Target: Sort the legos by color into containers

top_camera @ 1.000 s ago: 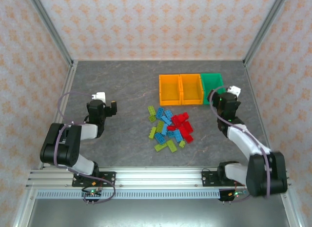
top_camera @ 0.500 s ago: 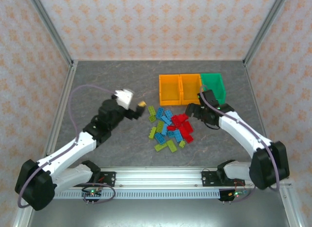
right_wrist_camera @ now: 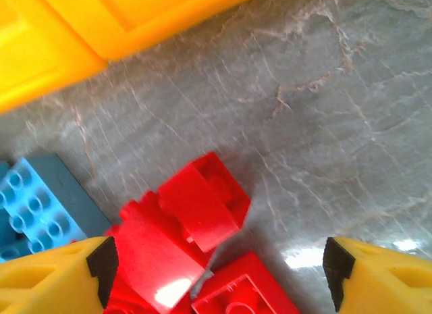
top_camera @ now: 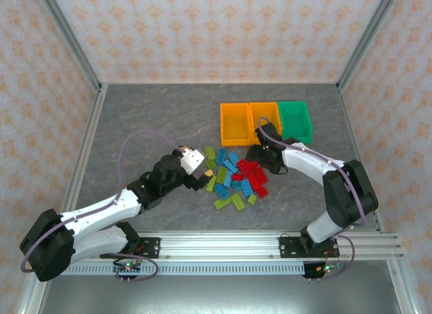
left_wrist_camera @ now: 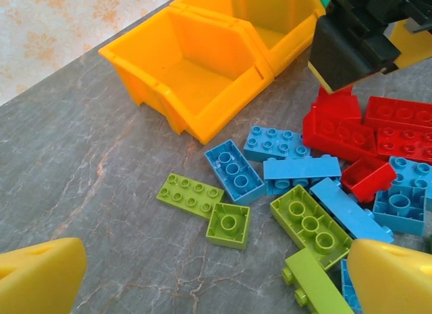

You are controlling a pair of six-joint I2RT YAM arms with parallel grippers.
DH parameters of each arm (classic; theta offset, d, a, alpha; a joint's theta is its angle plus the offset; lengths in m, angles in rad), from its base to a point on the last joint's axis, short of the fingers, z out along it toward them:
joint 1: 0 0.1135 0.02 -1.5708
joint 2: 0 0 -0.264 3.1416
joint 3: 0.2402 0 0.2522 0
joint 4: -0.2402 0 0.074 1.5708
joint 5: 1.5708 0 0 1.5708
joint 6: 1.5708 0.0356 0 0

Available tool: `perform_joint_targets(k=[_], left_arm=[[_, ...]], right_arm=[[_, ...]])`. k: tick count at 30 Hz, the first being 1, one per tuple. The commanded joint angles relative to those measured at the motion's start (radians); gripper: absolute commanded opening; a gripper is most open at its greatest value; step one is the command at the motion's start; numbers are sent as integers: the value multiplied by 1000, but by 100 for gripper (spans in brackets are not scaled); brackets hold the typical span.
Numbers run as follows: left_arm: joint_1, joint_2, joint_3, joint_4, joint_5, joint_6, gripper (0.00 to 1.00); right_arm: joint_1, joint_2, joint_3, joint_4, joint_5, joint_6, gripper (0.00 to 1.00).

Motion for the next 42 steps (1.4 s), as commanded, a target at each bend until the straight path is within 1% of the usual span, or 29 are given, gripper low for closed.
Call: perform_joint_targets(k=[1,4,6,7,11,14,15,16,18,20,22,23,25,27,32,34,36,37,39,42], left_arm=[[-3,-5,-5,34,-43,10,100],[-4,10,-1,38,-44,7,100],[-4,18,5,29,-45,5,100],[-4,18,8,24,-45,3,100],[-4,20,9,25,-63,1,100],[-4,20,9,24,-78,-1,100],[-4,21,9,25,-83,-1,100],[-4,25,9,25,-85,-1,100],[-4,30,10,25,-92,-2,100],[-4,34,13,25,-96,-3,100],[-4,36,13,24,-100,-5,100],[-4,37,13,25,-101,-5,100],[-4,35,13,27,-105,-7,100],[-4,32,12,26,-109,-8,100],[-4,19,5,33,-125,-8,100],[-3,17,5,33,-134,-11,100],[-4,18,9,32,-141,-17,100],[-4,18,10,32,-144,-22,100],[-4,22,15,27,-152,-32,100],[-4,29,25,13,-179,-43,100]], right_arm=[[-1,25,36,66,57,116,82],[0,49,40,71,76,200,80],[0,69,54,44,99,255,75],[1,81,63,30,96,275,74],[1,133,79,2,57,317,73],[0,151,69,8,51,329,69],[1,155,63,13,48,335,67],[0,155,57,23,41,336,60],[0,146,46,30,49,346,57],[0,129,37,36,58,344,50],[1,103,29,35,69,338,47],[0,88,28,31,73,334,42],[1,38,11,28,85,329,37],[0,-27,-14,40,103,319,33],[-9,-205,-5,-21,219,283,32],[-39,-256,33,-39,282,233,32],[-109,-280,77,-30,327,172,31],[-152,-277,88,-2,327,149,30],[-259,-222,137,52,270,107,30],[-349,-46,287,53,210,27,30]])
